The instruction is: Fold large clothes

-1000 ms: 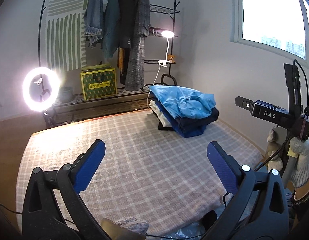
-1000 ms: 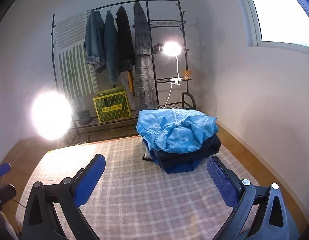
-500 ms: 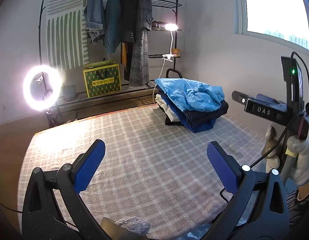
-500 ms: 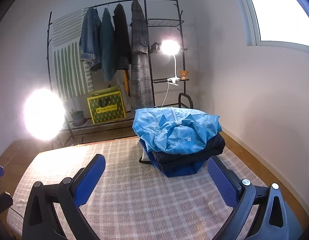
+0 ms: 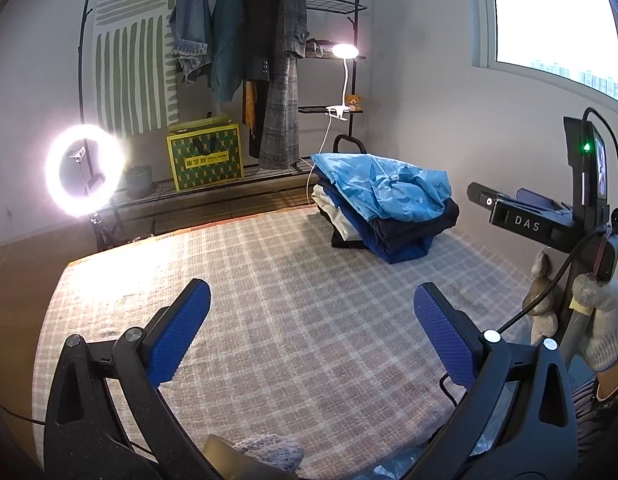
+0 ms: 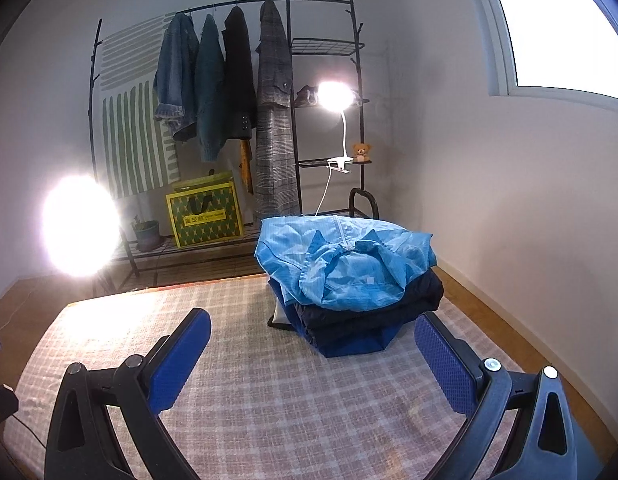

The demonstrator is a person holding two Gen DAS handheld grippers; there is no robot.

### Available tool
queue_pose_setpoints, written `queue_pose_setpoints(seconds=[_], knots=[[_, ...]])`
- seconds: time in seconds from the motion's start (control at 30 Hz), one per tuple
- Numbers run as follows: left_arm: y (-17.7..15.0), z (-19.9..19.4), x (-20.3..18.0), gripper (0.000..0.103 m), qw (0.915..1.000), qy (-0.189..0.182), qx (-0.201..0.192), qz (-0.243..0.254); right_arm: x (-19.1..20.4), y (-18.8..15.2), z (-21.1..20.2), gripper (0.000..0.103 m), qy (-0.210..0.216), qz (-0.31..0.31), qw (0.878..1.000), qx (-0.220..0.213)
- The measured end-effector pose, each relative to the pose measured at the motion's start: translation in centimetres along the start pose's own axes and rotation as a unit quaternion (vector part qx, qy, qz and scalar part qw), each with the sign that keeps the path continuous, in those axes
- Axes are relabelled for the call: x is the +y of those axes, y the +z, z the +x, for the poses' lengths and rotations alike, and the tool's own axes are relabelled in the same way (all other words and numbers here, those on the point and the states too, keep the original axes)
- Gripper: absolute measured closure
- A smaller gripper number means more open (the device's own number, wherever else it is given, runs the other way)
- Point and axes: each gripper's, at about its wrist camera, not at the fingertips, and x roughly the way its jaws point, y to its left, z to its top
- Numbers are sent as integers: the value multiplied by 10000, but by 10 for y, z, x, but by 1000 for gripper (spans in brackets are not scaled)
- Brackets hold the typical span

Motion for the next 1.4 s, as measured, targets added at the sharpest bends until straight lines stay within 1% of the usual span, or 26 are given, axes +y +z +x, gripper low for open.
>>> queue_pose_setpoints(seconds=[0.5, 0.77, 1.4], knots=[[0, -3, -1, 0, 10000, -25, -14, 3, 0, -3, -1, 0, -6, 81, 10000, 26], [0, -9, -2, 0, 10000, 22, -15, -28, 3, -5, -3, 0, -7, 62, 10000, 30], [0, -9, -3, 0, 10000, 13, -9, -33, 5, -7, -3, 0, -3, 72, 10000, 57]])
